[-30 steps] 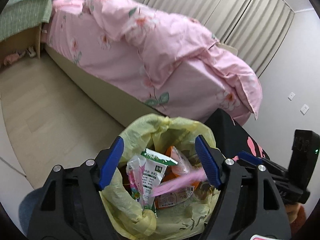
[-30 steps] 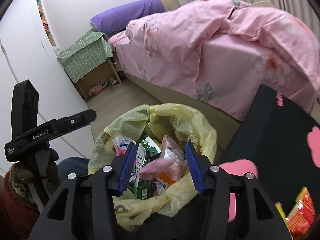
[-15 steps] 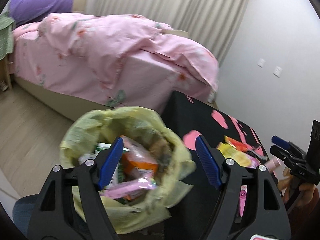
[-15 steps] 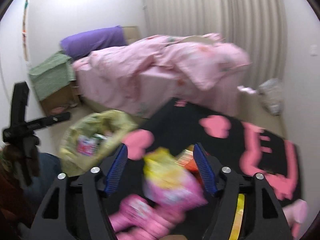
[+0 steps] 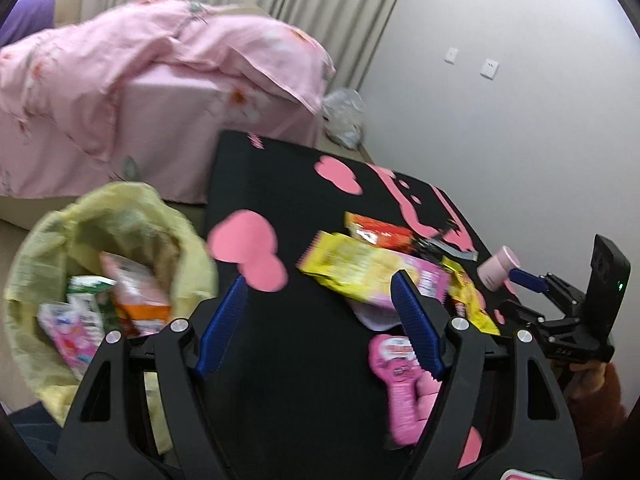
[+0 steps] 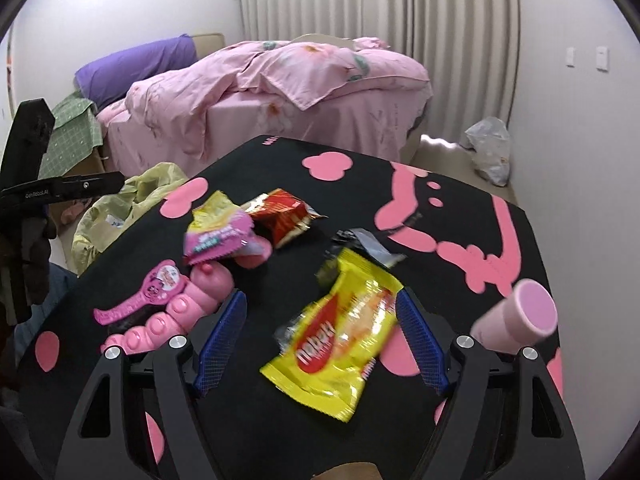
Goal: Collect trash
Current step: 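Move both open tools back over the snacks on the table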
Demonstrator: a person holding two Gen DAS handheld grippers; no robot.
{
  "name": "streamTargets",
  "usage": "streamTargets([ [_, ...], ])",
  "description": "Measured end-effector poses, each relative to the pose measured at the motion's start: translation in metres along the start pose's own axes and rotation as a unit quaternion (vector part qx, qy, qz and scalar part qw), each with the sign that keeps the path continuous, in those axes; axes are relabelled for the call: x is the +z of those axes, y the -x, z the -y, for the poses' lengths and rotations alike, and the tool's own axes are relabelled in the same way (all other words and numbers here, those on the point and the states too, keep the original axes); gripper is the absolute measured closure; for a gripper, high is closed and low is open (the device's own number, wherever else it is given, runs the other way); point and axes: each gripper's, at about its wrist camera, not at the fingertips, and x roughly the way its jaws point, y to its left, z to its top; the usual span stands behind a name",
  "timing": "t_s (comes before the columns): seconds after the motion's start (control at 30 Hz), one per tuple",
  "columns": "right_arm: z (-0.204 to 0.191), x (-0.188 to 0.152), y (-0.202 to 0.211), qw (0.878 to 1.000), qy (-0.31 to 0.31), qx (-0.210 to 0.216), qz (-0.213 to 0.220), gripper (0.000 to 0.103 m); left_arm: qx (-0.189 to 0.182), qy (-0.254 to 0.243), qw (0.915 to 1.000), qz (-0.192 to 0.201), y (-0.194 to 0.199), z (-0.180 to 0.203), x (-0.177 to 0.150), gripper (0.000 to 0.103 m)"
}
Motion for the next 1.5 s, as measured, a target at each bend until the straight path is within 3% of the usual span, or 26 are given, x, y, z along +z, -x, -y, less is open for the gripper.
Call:
streamTargets([
  [0.13, 0.012, -0.012, 0.005, 1.000, -0.019, 0.002, -0.001, 0.030, -0.012, 0.008, 0.9993, -0.035, -0.026, 0.018, -0.002, 0.032],
  [0.33, 0.011, -0.011, 0.005, 0.999, -0.032, 0.005, 0.003, 0.030, -0.003, -0.018, 0.9987, -0.048, -0.035, 0.037, -0.013, 0.032],
  [0.5, -0.025, 0.022, -0.005, 0.998, 0.025, 0.052, 0.019, 0.030, 0.034, -0.014, 0.9985, -0.041, -0.015, 0.022, -0.026, 0.032],
  [0.6, -0.055, 0.042, -0.033, 0.994, 0.082, 0.077, 0.003, 0.030, 0.044, 0.007, 0.9987, -0.026, 0.001, 0.008, -0.027, 0.032],
  [0.77, -0.087, 0.059, -0.081, 0.986, 0.142, 0.074, -0.044, 0.030, 0.051, 0.013, 0.9986, -0.010, 0.023, -0.006, -0.029, 0.032],
  [0.8, -0.088, 0.060, -0.087, 0.985, 0.143, 0.078, -0.056, 0.033, 0.050, 0.014, 0.9986, -0.009, 0.025, -0.008, -0.030, 0.032],
  [0.83, -0.086, 0.059, -0.092, 0.985, 0.132, 0.086, -0.071, 0.050, 0.046, 0.017, 0.9987, -0.008, 0.027, -0.011, -0.032, 0.032],
  [0.9, -0.077, 0.059, -0.089, 0.988, 0.098, 0.095, -0.071, 0.054, 0.041, 0.021, 0.9989, -0.010, 0.027, -0.015, -0.035, 0.032],
  [0.97, -0.066, 0.056, -0.077, 0.991, 0.071, 0.099, -0.061, 0.078, 0.033, 0.026, 0.9990, -0.013, 0.025, -0.018, -0.039, 0.032],
  [1.07, -0.049, 0.044, -0.042, 0.996, 0.047, 0.068, -0.030, 0.084, 0.017, 0.027, 0.9992, -0.024, 0.017, -0.015, -0.043, 0.032],
  [1.37, -0.024, 0.025, -0.010, 0.999, 0.019, 0.045, -0.013, 0.082, -0.029, -0.030, 0.9971, -0.064, -0.010, 0.029, -0.047, 0.032],
  [1.4, -0.025, 0.027, -0.013, 0.998, 0.022, 0.049, -0.014, 0.079, -0.024, -0.040, 0.9969, -0.064, -0.011, 0.035, -0.046, 0.032],
  [1.47, -0.030, 0.031, -0.020, 0.996, 0.028, 0.078, -0.016, 0.048, -0.008, -0.051, 0.9972, -0.054, -0.009, 0.041, -0.041, 0.032],
  [1.5, -0.033, 0.033, -0.023, 0.995, 0.034, 0.092, -0.016, 0.047, -0.001, -0.049, 0.9977, -0.047, -0.006, 0.040, -0.039, 0.032],
])
